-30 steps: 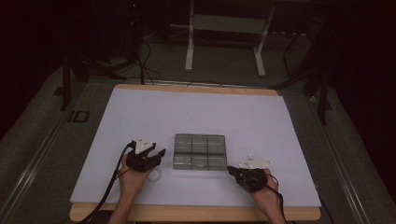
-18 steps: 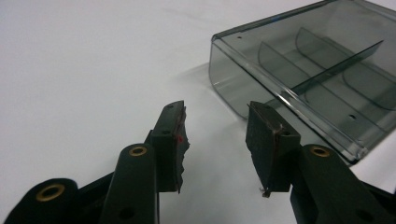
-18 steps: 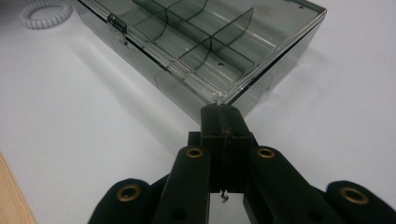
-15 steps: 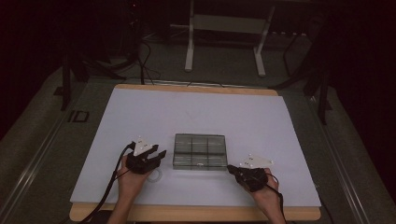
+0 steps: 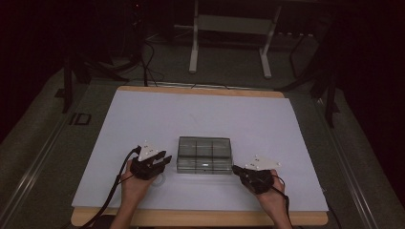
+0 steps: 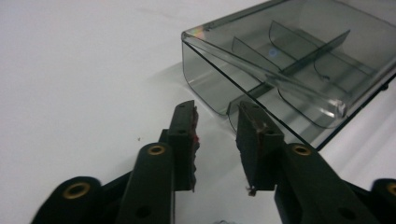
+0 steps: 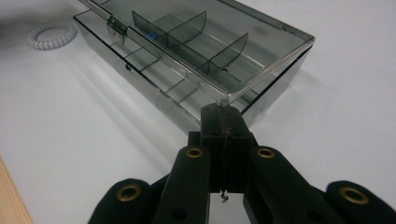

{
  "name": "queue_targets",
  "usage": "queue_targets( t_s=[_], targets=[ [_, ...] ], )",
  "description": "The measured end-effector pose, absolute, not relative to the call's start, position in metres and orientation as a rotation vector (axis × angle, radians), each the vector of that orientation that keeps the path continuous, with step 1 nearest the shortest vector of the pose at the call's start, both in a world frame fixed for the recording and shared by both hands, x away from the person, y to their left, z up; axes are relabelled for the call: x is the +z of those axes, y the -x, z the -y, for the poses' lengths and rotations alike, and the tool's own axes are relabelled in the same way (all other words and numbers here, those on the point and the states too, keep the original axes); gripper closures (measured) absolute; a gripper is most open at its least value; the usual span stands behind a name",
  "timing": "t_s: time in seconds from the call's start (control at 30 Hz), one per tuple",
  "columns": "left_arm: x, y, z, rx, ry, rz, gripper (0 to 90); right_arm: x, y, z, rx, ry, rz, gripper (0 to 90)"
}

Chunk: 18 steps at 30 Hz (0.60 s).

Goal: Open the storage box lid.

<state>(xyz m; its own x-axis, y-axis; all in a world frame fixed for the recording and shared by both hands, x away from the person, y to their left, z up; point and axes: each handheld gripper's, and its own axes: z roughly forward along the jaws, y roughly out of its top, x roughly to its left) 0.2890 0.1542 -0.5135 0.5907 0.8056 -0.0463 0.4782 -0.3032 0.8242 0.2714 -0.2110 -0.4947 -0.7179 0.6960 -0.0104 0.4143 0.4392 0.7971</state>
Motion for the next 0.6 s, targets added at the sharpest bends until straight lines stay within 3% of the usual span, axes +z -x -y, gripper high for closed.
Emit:
queue_targets(
  t_s=[0.47, 0.6],
  targets=[
    [-0.508, -0.282, -0.139, 0.466, -2.025, -0.894, 89.3, -0.489, -0.273, 0.211, 1.181, -0.952, -2.332, 89.8],
    [-0.506, -0.280, -0.135, 0.457, -2.029, -0.880, 90.0, -0.489, -0.274, 0.211, 1.180, -0.954, -2.330, 89.8]
  ],
)
